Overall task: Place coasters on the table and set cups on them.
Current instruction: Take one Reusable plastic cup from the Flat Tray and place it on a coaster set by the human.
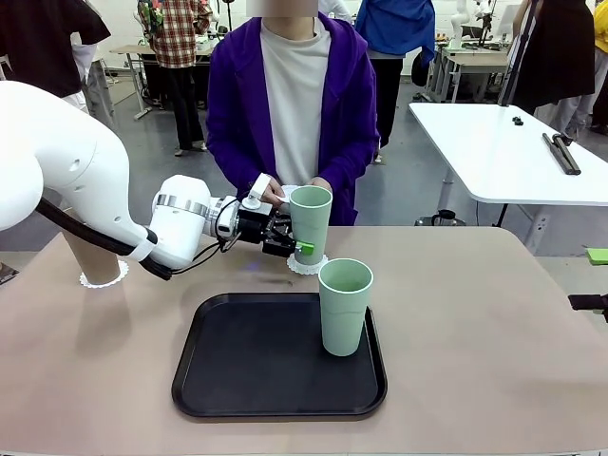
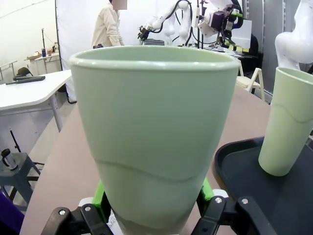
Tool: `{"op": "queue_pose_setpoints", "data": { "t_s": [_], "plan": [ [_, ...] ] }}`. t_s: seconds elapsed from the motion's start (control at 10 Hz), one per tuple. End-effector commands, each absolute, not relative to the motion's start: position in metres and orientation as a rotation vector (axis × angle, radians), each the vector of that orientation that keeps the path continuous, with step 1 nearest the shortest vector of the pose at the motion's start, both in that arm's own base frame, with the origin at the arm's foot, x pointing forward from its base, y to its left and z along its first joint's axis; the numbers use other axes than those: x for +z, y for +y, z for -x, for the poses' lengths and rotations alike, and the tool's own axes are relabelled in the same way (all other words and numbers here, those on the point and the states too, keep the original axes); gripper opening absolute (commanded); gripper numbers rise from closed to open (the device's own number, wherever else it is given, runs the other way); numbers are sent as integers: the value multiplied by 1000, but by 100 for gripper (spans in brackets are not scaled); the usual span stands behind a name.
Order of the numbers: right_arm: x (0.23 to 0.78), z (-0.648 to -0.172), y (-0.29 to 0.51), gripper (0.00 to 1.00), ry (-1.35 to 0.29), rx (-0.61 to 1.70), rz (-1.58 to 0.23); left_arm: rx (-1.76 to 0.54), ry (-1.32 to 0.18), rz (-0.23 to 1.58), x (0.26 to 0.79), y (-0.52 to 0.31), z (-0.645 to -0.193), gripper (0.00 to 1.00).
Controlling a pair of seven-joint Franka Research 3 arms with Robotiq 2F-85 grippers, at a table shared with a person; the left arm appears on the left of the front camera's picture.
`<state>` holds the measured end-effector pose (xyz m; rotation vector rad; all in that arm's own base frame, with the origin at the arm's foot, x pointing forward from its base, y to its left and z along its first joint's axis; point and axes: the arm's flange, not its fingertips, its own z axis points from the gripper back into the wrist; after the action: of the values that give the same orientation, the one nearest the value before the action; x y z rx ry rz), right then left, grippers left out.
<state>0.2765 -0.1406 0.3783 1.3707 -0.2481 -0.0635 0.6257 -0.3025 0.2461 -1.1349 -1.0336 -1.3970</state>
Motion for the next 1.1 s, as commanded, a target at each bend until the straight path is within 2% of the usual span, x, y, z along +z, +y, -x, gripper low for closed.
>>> {"op": "queue_pose_setpoints", "data": {
  "t_s": [0.0,1.0],
  "plan": [
    [379,-277,-141,100,-252,-64,-1383,-1416,-1054,1118,238,-301,-634,83],
    [379,-277,-141,100,-252,-64,-1383,-1368,-1025,1106,220,-308,-650,83]
  ]
}}
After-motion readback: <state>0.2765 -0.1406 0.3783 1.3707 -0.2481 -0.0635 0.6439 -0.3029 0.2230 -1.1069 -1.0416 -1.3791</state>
